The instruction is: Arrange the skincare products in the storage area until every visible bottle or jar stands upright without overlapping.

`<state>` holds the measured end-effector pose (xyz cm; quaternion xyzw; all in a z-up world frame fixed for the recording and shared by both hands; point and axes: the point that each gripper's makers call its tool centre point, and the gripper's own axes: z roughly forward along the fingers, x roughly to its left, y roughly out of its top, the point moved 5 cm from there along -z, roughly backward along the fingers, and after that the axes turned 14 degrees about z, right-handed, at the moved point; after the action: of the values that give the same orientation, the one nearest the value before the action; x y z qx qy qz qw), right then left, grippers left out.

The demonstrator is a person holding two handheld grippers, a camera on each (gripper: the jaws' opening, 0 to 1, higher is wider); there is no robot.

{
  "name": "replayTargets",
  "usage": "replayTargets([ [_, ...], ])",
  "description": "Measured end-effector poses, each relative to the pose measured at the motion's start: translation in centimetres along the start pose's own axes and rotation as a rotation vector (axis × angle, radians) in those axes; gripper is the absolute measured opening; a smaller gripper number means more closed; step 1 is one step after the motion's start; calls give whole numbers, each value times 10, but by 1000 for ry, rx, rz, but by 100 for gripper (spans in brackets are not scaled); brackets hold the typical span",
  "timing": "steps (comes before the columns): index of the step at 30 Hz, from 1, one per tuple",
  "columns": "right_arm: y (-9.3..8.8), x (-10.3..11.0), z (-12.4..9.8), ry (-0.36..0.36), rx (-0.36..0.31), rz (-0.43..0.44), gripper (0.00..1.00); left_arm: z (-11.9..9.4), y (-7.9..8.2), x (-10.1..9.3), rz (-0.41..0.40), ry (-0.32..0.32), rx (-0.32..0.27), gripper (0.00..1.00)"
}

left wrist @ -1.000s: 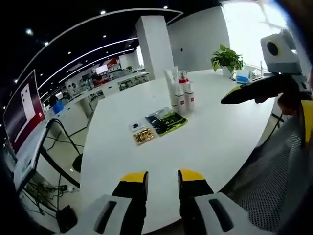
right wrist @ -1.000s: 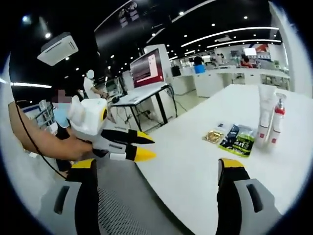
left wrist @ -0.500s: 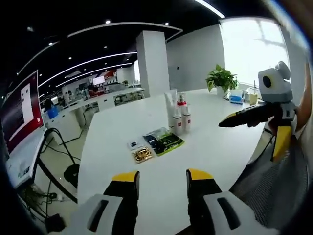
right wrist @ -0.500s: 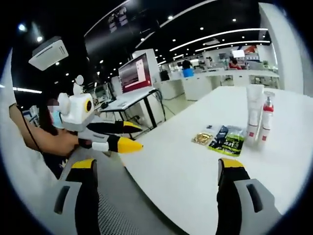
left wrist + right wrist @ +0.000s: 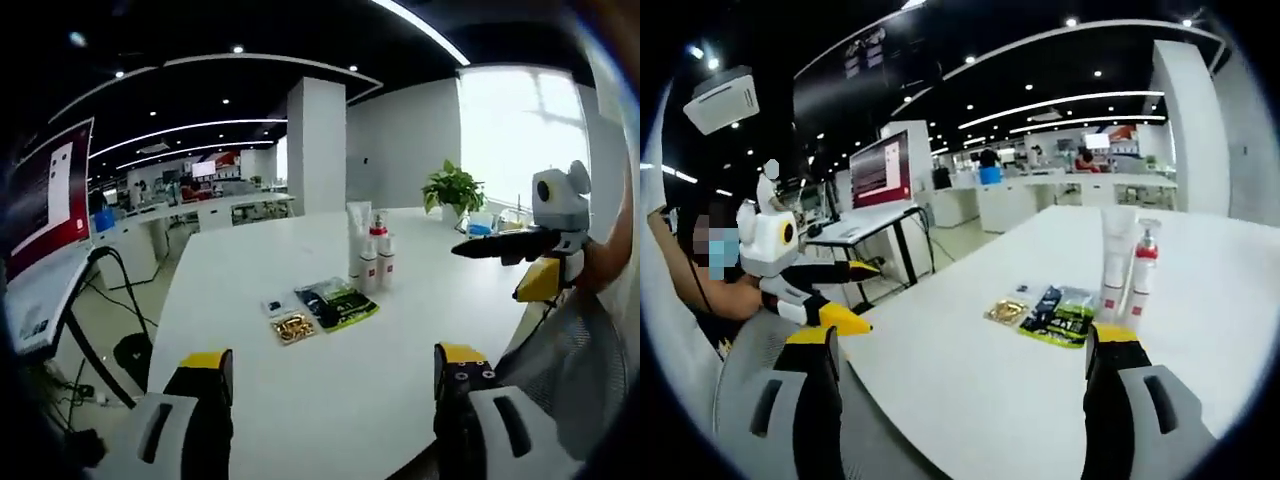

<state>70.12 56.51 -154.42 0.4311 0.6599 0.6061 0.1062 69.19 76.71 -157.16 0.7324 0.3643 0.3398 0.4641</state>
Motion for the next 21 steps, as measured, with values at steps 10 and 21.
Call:
replayTargets([
  [10,-6,-2,5,-30,34,-23,97,-1,3,-1,54,10,-35,100],
  [21,-3,4,3,-25,6,-91,97,-5,10,2,49,23,-87,100],
])
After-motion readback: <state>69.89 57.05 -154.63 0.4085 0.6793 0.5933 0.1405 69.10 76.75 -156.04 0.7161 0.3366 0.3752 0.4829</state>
